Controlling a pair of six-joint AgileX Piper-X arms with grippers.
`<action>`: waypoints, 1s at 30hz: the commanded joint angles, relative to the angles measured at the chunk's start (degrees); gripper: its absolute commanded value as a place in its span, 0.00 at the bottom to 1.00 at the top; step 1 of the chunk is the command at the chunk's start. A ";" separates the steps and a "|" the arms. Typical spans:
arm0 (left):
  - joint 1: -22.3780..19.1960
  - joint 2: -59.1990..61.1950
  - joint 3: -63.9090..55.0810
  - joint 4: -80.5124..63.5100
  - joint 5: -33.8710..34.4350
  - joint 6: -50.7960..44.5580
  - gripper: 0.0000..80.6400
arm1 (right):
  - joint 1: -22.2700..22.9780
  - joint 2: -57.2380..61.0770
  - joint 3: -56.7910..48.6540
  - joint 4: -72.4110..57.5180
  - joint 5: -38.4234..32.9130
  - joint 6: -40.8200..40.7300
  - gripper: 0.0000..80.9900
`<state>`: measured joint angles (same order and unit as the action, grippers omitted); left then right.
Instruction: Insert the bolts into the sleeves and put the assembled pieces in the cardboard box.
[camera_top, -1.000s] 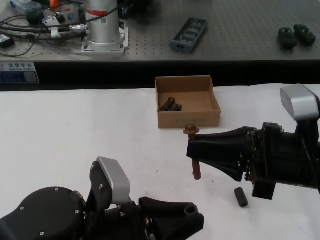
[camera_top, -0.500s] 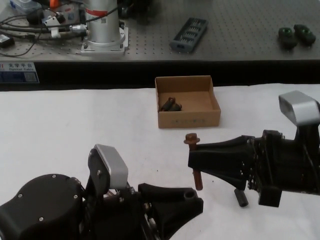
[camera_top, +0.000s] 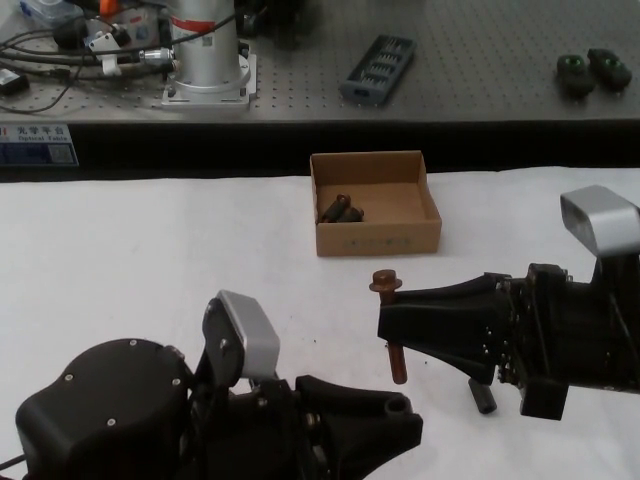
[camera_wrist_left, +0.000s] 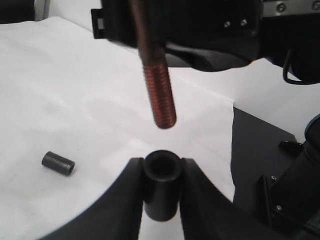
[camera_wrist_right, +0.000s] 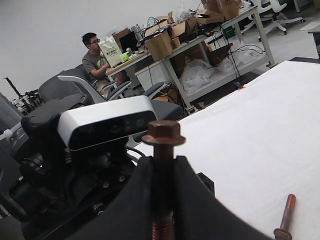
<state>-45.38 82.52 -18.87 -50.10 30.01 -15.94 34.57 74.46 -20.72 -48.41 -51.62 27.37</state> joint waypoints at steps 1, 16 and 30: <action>0.20 0.15 -1.18 -1.00 1.58 0.39 0.14 | -0.38 -0.71 -0.10 -1.27 -0.40 0.34 0.03; 0.20 0.15 -1.18 -4.00 1.75 -1.73 0.14 | -0.38 -0.71 -0.10 -1.02 -0.85 0.45 0.03; 0.20 0.15 -1.18 -3.57 -2.74 -2.26 0.14 | -0.38 -0.71 1.95 -1.03 -1.64 0.45 0.03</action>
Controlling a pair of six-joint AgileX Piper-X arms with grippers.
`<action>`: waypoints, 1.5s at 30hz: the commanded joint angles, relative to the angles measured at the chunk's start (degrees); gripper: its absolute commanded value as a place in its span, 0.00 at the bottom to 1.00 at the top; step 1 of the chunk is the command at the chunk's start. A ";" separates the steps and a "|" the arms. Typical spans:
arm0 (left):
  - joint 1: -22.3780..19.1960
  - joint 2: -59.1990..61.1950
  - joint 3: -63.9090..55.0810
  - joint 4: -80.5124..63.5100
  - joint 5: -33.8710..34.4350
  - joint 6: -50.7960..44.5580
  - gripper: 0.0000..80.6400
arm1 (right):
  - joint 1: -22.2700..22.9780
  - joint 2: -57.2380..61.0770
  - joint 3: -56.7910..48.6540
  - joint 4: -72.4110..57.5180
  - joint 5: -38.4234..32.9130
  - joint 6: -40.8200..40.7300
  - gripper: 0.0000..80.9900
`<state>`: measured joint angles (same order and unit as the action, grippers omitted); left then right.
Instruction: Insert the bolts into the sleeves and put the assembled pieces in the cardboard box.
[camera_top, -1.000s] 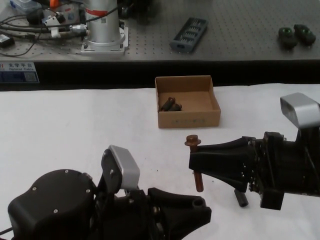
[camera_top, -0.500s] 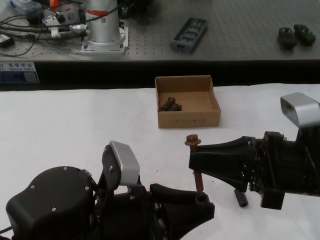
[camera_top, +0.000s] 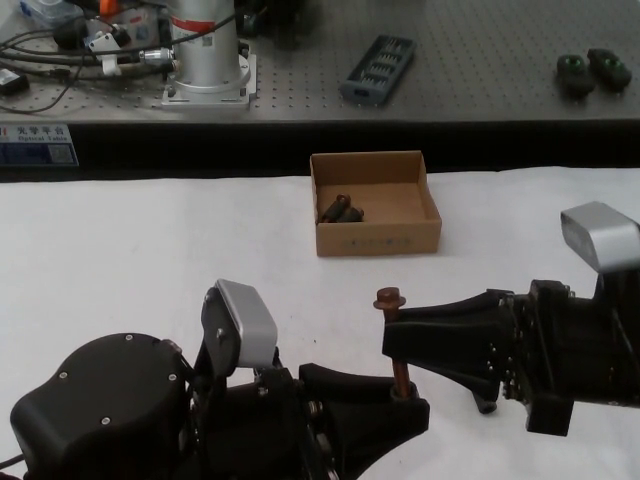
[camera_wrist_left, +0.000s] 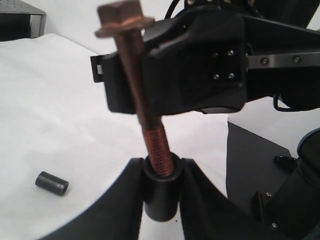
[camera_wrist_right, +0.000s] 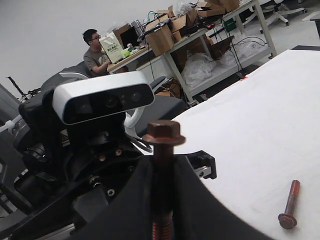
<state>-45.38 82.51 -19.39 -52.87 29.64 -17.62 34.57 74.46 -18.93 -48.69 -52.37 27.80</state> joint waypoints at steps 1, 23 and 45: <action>0.20 0.16 -0.66 -0.81 -2.73 -0.92 0.14 | -0.38 -0.71 0.16 -0.80 -0.89 0.02 0.03; 2.90 0.16 -3.13 8.35 1.55 -8.19 0.14 | -0.38 -0.71 0.16 -0.92 -5.70 0.02 0.03; 2.90 0.16 -5.83 12.99 2.67 -6.84 0.14 | -0.38 -0.71 0.16 -0.92 -7.78 0.50 0.03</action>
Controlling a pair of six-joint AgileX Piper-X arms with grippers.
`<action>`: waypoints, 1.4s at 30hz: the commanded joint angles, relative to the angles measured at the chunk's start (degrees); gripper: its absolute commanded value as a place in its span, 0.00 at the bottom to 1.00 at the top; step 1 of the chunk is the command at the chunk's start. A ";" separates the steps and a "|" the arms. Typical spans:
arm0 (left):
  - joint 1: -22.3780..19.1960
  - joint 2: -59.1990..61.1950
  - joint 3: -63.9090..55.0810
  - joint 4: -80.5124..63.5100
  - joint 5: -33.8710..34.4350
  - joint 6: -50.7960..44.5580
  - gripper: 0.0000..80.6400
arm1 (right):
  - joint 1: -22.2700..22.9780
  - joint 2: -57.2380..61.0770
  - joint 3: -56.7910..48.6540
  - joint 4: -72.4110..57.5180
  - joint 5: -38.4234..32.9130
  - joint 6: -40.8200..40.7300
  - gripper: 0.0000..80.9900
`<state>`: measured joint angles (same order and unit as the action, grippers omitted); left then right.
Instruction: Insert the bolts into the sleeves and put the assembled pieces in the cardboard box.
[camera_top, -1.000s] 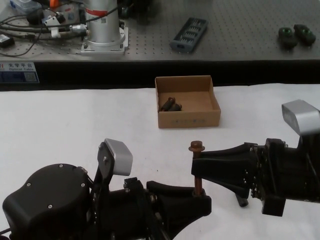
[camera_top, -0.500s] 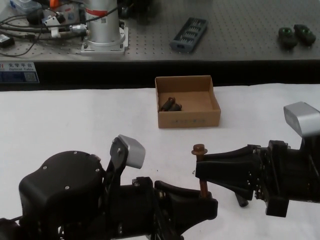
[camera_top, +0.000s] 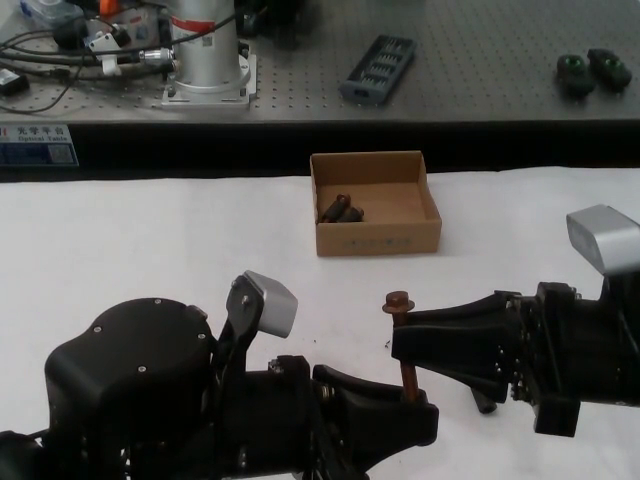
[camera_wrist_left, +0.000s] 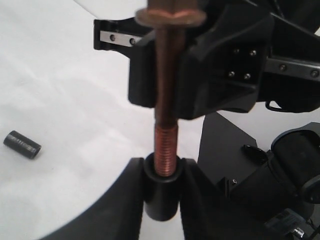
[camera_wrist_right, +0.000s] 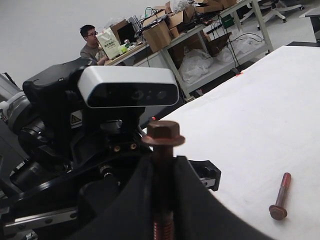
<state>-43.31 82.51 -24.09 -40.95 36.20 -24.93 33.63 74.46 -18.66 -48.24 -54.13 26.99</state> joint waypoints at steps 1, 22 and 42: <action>0.84 0.16 -1.15 1.07 -3.89 0.52 0.14 | 0.57 -0.71 -0.10 -1.37 -6.02 1.30 0.03; 0.84 0.16 -1.21 1.07 -3.89 1.93 0.14 | 0.57 -0.71 -0.10 1.58 -8.39 0.00 0.03; 0.84 -0.72 -1.21 2.04 -3.74 4.33 0.14 | 0.57 -0.71 0.61 2.90 -8.40 -0.90 0.03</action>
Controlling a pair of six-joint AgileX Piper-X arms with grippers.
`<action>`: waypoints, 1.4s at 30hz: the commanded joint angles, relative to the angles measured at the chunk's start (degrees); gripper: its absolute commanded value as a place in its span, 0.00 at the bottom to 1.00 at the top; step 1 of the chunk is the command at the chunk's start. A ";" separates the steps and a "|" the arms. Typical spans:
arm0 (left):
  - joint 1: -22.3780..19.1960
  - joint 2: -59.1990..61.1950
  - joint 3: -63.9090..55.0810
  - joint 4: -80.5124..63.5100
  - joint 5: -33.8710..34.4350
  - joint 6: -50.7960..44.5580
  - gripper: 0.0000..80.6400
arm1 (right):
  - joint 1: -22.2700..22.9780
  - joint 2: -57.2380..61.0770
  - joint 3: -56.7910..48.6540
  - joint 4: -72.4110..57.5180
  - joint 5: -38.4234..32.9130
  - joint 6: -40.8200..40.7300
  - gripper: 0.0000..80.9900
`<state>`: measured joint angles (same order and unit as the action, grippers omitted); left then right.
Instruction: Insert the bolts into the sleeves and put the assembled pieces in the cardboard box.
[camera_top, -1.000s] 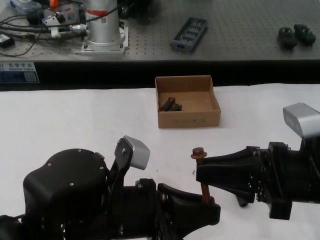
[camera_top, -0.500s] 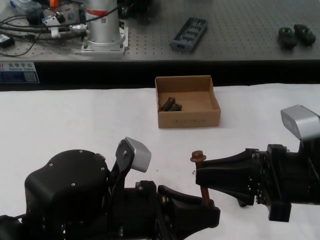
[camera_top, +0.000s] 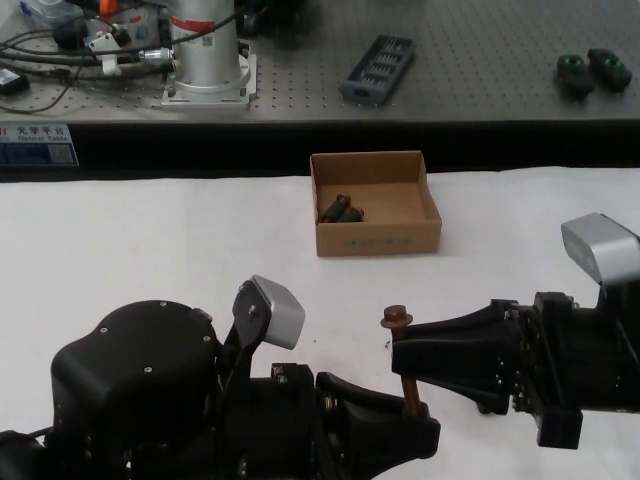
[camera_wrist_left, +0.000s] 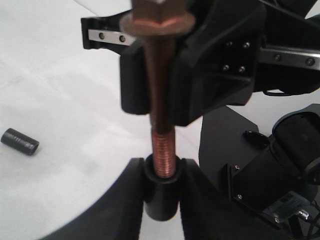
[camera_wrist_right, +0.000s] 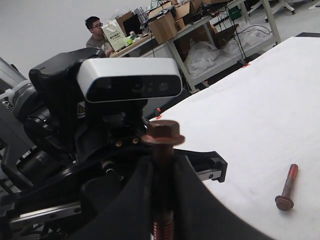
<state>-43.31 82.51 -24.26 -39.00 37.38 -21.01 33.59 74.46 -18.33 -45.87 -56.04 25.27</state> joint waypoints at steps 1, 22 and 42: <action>0.84 -1.06 -1.03 0.37 -4.92 0.65 0.14 | 0.60 -0.71 0.28 0.59 -6.64 0.83 0.03; 3.76 -3.51 -1.19 2.89 -1.23 0.44 0.14 | 0.60 -0.71 0.28 1.38 -7.95 0.39 0.03; 3.76 -3.51 -2.73 5.03 0.66 0.39 0.14 | 4.21 -0.71 0.28 3.53 -7.95 -1.74 0.03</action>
<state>-40.99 79.69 -25.09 -32.05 43.92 -20.59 36.54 74.46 -18.56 -43.97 -56.88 22.83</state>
